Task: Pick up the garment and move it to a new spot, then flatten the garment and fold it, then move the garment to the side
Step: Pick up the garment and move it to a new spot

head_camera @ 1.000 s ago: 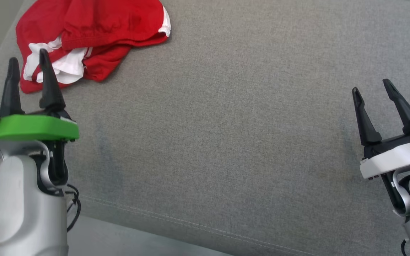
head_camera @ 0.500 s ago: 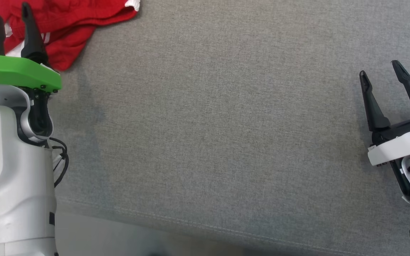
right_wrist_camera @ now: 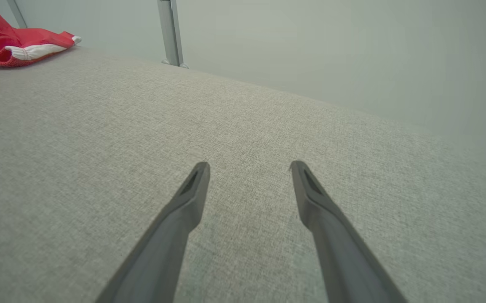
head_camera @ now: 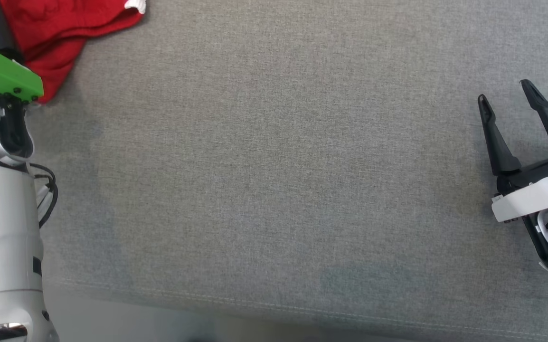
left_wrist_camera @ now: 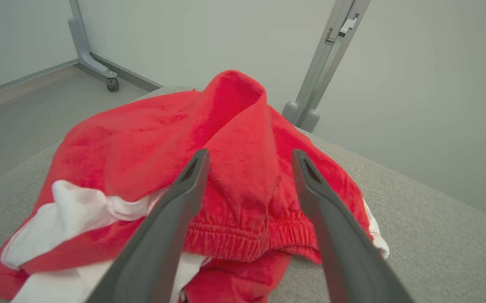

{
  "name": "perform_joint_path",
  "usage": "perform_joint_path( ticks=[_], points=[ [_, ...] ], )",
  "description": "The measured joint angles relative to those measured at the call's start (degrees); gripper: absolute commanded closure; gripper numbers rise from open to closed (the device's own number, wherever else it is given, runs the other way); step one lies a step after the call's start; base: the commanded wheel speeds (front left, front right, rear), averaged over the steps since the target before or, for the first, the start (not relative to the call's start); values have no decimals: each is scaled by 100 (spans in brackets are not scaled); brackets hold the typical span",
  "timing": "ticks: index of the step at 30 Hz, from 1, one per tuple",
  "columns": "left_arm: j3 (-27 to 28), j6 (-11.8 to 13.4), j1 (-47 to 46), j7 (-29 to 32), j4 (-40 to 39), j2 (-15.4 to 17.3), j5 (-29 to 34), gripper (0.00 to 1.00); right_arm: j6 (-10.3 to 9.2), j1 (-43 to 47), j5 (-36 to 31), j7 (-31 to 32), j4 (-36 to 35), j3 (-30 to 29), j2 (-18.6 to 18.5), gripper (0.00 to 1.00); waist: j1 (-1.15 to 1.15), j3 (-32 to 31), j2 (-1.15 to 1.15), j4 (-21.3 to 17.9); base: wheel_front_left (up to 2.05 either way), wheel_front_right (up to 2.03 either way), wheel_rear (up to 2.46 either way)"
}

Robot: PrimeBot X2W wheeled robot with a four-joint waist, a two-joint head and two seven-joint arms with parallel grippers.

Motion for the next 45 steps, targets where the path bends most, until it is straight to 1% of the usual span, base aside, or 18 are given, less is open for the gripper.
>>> perform_joint_path(
  ticks=[11,12,13,14,15,19,21,24,27,30,32,34,37,38,40,42,44,45],
  points=[
    [-47,-51,-205,-81,639,-1,20,0,-19,14,1,-1,-15,-71,-25,0,0,150,0,-60,0,0,0],
    [-53,-51,-205,-85,714,0,27,24,-19,15,1,-1,-14,-68,-22,0,0,140,0,-61,0,0,0],
    [-51,-51,-208,-85,766,0,27,55,-19,15,2,-1,-23,-69,-22,0,0,132,0,-61,0,0,0],
    [-51,-51,-218,-86,803,1,27,97,-19,15,3,-1,-26,-71,-23,0,0,130,0,-60,0,0,0],
    [-52,-52,-236,-89,851,0,27,100,-19,15,3,-1,-23,-70,-22,0,0,127,0,-58,0,0,0],
    [-125,-147,-303,-180,1067,-38,27,100,-19,16,4,-2,9,-73,-21,0,0,71,0,-45,0,0,0],
    [-171,-236,-305,-246,1122,-80,26,100,-19,16,11,-3,53,-63,2,0,-1,23,0,-40,0,0,0],
    [-307,-382,-357,-355,1101,-201,27,100,-19,19,25,-9,90,-40,89,0,-1,-71,0,-34,0,0,0],
    [-509,-516,-463,-490,956,-401,30,100,-21,23,63,-33,167,-33,191,0,-1,-183,0,-26,0,0,0],
    [-732,-633,-549,-557,755,-617,-24,100,-23,26,101,-52,263,0,326,0,-1,-316,0,-16,0,0,0],
    [-981,-683,-573,-554,645,-711,-68,100,-23,27,115,-53,328,48,434,0,-1,-418,0,-11,0,0,0],
    [-1174,-699,-573,-508,526,-771,-286,100,-22,27,119,-59,401,135,566,0,-1,-529,0,-10,0,0,0],
    [-1560,-699,-573,-346,247,-757,-474,100,-20,26,180,-75,499,258,795,0,-1,-712,0,-21,0,0,0],
    [-1747,-698,-573,-269,103,-744,-641,100,-20,26,204,-78,534,291,868,0,-1,-777,0,-29,0,0,0],
    [-2337,-697,-573,-73,-386,-670,-991,100,-20,26,258,-83,612,342,999,0,-1,-907,0,-51,0,0,0],
    [-3007,-697,-572,96,-934,-615,-1715,100,-20,26,280,-86,684,404,1128,0,-1,-1035,0,-83,0,0,0],
    [-3534,-697,-543,226,-1445,-615,-2242,100,-19,27,303,-86,778,461,1246,0,-1,-1165,0,-126,0,0,0],
    [-3853,-697,-465,364,-1883,-608,-2643,100,-18,29,309,-86,812,495,1335,0,-1,-1296,0,-176,0,0,0]
  ],
)
